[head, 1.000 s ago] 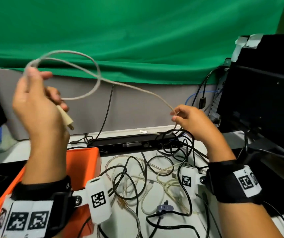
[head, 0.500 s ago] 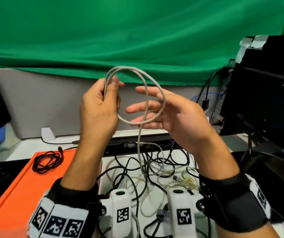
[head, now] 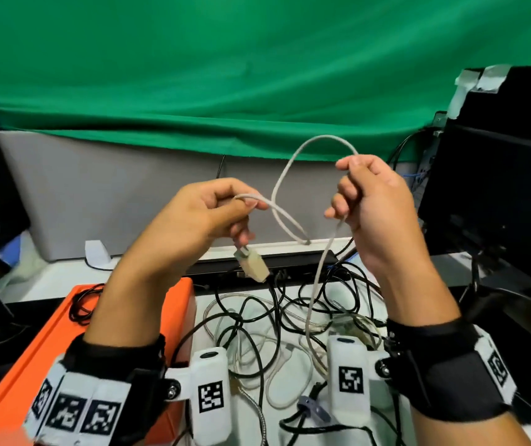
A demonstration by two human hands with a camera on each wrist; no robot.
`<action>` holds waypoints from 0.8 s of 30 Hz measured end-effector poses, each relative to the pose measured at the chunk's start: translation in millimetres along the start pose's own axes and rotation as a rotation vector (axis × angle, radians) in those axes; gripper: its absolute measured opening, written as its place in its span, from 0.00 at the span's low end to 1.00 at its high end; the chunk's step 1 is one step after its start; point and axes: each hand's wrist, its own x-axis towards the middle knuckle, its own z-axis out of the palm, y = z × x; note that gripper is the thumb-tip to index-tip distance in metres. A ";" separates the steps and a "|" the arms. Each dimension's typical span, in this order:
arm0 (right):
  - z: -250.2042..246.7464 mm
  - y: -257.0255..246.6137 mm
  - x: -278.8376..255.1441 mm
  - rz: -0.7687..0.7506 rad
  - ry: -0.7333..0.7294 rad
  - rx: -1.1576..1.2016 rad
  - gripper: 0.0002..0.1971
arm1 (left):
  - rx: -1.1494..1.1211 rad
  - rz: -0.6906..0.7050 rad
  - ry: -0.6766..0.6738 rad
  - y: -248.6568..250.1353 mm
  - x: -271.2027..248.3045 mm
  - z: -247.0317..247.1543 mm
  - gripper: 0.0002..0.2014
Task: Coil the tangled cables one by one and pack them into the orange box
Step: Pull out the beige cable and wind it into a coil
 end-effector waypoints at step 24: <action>12.6 22.7 -5.9 -0.084 -0.331 -0.351 0.11 | -0.530 -0.036 -0.016 27.4 -14.5 -8.1 0.20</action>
